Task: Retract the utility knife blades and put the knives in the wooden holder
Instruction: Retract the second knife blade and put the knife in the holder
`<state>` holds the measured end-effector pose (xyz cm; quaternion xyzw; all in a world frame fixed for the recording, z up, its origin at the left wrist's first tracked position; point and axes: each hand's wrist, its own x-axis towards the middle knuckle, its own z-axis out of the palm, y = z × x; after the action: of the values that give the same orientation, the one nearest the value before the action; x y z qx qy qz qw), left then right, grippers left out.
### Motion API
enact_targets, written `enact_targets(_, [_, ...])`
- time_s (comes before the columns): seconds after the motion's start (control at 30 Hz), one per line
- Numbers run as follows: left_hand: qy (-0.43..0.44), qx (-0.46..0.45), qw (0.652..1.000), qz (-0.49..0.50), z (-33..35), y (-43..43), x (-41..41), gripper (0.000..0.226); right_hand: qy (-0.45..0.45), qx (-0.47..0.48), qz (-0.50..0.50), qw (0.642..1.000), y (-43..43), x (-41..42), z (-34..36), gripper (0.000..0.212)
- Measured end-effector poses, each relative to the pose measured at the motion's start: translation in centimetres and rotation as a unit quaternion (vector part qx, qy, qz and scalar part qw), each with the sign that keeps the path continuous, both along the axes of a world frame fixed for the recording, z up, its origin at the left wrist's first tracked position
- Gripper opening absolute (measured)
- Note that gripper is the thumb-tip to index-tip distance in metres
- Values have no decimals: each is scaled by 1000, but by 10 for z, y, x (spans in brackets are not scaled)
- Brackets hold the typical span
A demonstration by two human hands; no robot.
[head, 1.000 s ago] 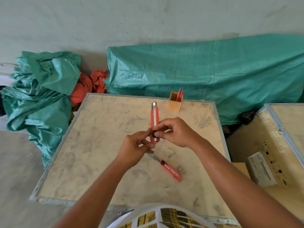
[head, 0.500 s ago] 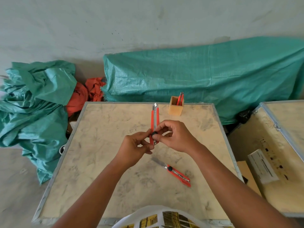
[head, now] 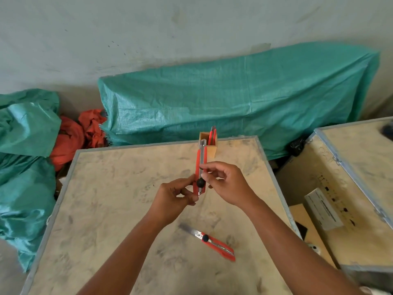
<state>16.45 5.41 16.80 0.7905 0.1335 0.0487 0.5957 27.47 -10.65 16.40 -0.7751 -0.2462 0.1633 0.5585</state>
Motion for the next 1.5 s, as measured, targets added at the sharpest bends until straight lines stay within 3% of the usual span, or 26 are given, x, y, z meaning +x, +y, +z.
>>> enact_targets(0.17, [18, 68, 997, -30, -7, 9, 67, 58, -8, -12, -43, 999, 6, 62, -8, 31])
enact_targets(0.4, [42, 85, 994, -46, -44, 43, 201, 58, 25, -2, -102, 994, 34, 187, -53, 38])
enact_targets(0.5, [64, 85, 993, -48, -58, 52, 234, 56, -11, 3, -140, 990, 47, 213, -68, 35])
enact_targets(0.7, [110, 139, 983, -39, -89, 53, 268, 74, -103, -44, -164, 980, 67, 235, -96, 32])
enact_targets(1.07, [162, 70, 984, -1, -135, 56, 278, 75, -169, -113, -124, 971, 84, 235, -133, 39])
enact_targets(1.5, [160, 56, 985, 45, -106, 40, 238, 79, -159, -108, -130, 973, 56, 194, -109, 35])
